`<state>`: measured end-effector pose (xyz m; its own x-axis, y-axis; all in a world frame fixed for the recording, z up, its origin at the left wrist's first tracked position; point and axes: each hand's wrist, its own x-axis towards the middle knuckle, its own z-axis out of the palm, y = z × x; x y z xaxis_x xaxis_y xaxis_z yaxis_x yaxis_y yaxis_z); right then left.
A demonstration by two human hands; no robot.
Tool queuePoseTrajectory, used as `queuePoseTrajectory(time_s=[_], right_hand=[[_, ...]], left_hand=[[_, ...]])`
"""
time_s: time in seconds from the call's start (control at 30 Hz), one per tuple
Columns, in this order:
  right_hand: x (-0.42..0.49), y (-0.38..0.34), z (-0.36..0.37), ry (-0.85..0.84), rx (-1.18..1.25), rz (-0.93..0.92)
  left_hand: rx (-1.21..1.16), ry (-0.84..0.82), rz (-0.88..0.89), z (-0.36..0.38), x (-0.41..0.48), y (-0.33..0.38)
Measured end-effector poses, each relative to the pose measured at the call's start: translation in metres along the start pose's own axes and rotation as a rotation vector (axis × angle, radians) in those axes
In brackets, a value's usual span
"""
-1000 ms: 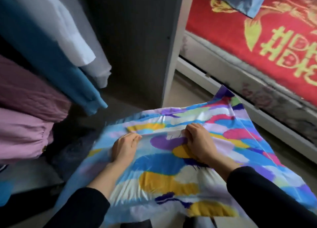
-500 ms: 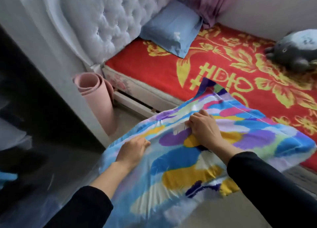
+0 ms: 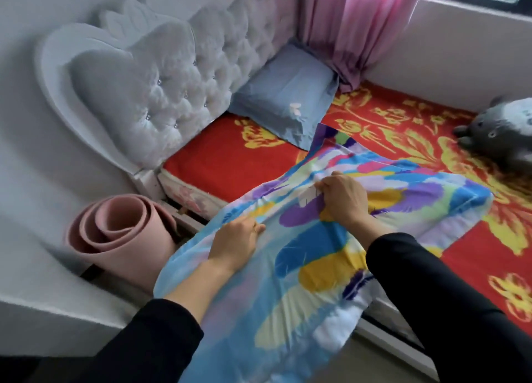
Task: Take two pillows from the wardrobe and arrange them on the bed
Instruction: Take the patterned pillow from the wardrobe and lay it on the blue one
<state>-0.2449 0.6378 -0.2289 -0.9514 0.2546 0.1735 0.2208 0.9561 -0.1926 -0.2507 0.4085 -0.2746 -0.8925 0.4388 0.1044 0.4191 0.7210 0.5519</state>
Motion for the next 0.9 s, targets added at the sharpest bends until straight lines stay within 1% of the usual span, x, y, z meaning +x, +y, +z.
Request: queuePoseTrajectory(time_s=[0.17,0.3,0.43,0.6,0.7,0.77,0.83,0.9], right_hand=[[0.105,-0.004,0.022,0.023,0.078,0.002],[0.193,-0.01,0.046,0.061,0.174,-0.037],[0.284,-0.018,0.086,0.037,0.235,-0.084],[0.38,-0.025,0.145,0.007,0.323,-0.072],[0.421,-0.032,0.179,-0.005,0.393,-0.028],[0.441,-0.037,0.204,-0.033,0.431,0.004],[0.456,-0.041,0.232,-0.098,0.445,0.063],[0.462,-0.039,0.263,-0.241,0.439,0.141]], left_hand=[[0.046,0.005,-0.011,-0.009,0.1,-0.026],[0.058,0.024,-0.04,-0.013,0.18,-0.052],[0.068,0.048,-0.096,-0.008,0.259,-0.087],[0.114,0.024,-0.164,0.006,0.342,-0.128],[0.148,0.013,-0.197,0.012,0.378,-0.151],[0.154,-0.008,-0.196,0.018,0.396,-0.168],[0.168,-0.045,-0.206,0.033,0.41,-0.19],[0.181,-0.148,-0.226,0.054,0.423,-0.215]])
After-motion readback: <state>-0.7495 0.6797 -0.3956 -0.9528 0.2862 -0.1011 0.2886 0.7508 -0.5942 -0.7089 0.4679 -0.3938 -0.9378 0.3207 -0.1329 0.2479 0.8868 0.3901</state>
